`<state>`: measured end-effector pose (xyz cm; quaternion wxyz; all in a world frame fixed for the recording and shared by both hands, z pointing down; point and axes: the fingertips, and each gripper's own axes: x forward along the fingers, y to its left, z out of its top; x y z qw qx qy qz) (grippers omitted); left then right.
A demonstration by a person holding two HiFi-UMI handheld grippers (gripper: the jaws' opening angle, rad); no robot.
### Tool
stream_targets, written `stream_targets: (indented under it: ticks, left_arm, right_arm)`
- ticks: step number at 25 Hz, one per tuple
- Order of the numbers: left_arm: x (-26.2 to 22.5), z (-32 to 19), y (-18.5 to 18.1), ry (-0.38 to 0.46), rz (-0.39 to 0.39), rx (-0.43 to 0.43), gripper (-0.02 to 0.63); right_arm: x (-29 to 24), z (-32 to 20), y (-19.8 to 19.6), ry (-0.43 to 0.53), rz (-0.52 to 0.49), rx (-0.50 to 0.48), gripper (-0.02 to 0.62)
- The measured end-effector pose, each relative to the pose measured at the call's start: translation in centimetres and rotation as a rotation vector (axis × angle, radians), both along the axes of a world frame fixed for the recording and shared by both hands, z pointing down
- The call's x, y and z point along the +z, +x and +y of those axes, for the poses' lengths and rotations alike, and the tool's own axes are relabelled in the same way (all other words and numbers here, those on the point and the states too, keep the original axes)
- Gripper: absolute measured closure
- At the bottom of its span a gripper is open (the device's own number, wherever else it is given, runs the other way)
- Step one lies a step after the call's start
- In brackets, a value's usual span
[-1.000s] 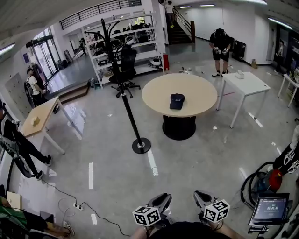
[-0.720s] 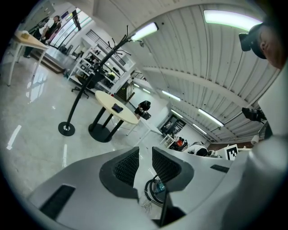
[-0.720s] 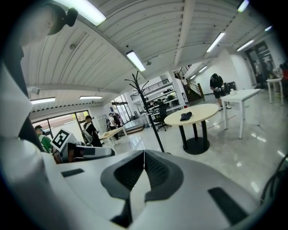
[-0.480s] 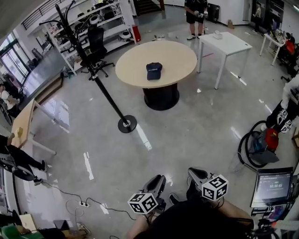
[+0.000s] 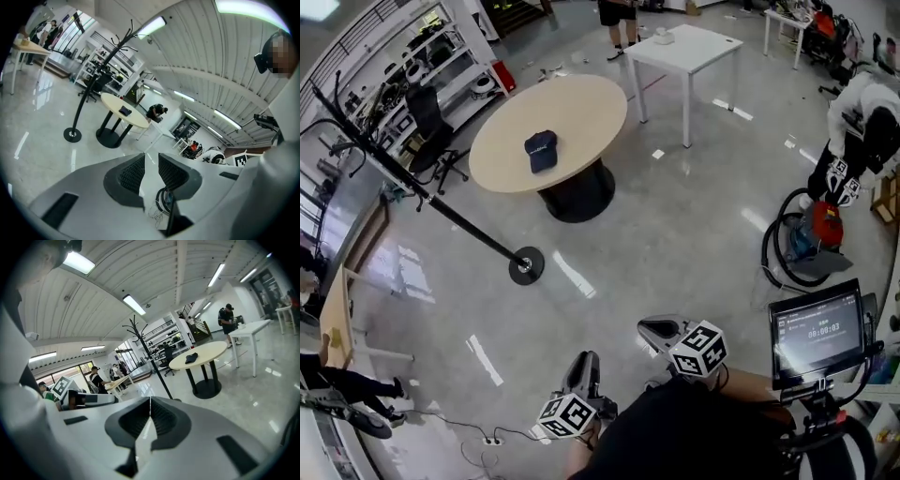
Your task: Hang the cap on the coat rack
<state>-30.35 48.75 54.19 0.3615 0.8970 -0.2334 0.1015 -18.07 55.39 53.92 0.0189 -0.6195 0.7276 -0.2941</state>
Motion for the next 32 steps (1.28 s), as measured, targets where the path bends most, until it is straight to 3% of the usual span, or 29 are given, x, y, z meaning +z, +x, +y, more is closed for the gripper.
stream_targets:
  ticks: [5, 8, 17, 26, 32]
  left_arm:
    - [-0.4, -1.8, 6.7, 0.015, -0.014, -0.010, 0.509]
    - [-0.7, -2.1, 9.0, 0.025, -0.029, -0.006, 0.509]
    - [-2.7, -4.3, 10.6, 0.078, -0.021, 0.008, 0.509]
    - [-0.4, -6.9, 14.5, -0.003, 0.005, -0.012, 0.509]
    - [-0.1, -10.6, 15.3, -0.017, 0.016, 0.022, 0.509]
  right_arm:
    - [-0.2, -2.5, 6.7, 0.013, -0.018, -0.019, 0.591]
    - [-0.5, -3.2, 8.8, 0.026, -0.031, -0.025, 0.591]
    - [-1.1, -4.7, 10.4, 0.061, -0.056, 0.012, 0.591]
    - [0.7, -7.0, 14.1, -0.008, -0.024, -0.005, 0.591]
    - [1.3, -10.4, 14.5, -0.041, -0.023, 0.029, 0.591]
